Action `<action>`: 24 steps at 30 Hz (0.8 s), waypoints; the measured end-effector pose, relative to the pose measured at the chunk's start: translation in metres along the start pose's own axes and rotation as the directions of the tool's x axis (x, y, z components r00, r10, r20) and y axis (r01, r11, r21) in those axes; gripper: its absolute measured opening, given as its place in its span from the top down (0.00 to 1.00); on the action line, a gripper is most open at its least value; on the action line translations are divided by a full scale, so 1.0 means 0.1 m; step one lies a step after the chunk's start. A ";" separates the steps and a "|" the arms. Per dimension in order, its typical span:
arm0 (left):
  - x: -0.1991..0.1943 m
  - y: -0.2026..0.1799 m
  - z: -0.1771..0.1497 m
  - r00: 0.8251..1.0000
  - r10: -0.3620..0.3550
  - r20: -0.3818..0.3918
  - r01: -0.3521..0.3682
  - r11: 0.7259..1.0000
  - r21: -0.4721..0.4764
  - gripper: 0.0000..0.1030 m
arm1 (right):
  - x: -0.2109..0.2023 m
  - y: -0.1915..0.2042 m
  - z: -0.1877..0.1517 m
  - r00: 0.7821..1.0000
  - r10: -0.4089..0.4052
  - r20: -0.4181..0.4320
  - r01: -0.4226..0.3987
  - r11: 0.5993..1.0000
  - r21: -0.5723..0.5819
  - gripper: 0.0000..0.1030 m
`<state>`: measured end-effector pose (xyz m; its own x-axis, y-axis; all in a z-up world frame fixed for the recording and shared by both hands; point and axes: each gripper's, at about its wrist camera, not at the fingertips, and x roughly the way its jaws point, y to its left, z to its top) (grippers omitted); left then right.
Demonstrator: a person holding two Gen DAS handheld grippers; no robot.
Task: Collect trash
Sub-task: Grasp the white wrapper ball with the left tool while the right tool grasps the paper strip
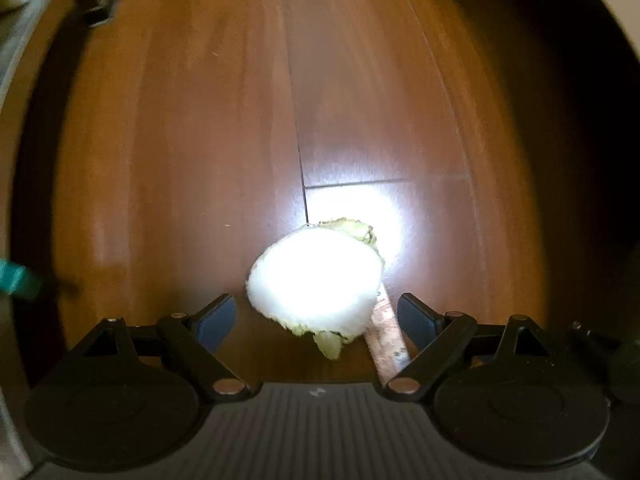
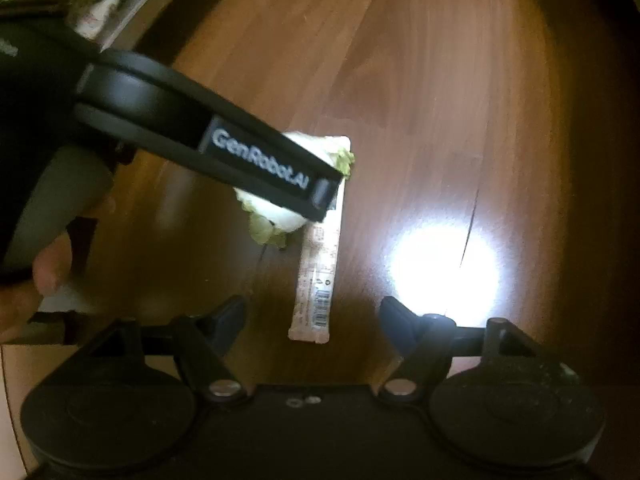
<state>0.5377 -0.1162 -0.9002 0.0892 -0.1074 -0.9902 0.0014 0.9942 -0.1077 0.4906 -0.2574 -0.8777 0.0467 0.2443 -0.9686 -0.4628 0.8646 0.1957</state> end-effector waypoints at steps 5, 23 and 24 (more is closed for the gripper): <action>0.22 -0.04 0.02 1.000 0.003 -0.002 -0.003 0.997 0.080 0.14 | 0.16 0.04 -0.01 1.000 -0.011 0.018 0.011 0.999 -0.044 0.30; 0.41 -0.02 -0.03 0.999 0.008 0.036 -0.012 0.995 0.098 0.18 | 0.33 0.37 -0.05 0.980 -0.176 0.093 0.189 0.970 -0.155 0.76; 0.40 -0.02 -0.04 0.999 0.013 0.039 -0.017 0.995 0.097 0.19 | 0.35 0.42 -0.07 0.980 -0.176 0.094 0.189 0.969 -0.159 0.79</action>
<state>0.5374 -0.1230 -0.9398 0.1280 -0.0939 -0.9873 0.0964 0.9920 -0.0819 0.4670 -0.2154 -0.9041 0.2099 0.1283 -0.9693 -0.5804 0.8141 -0.0179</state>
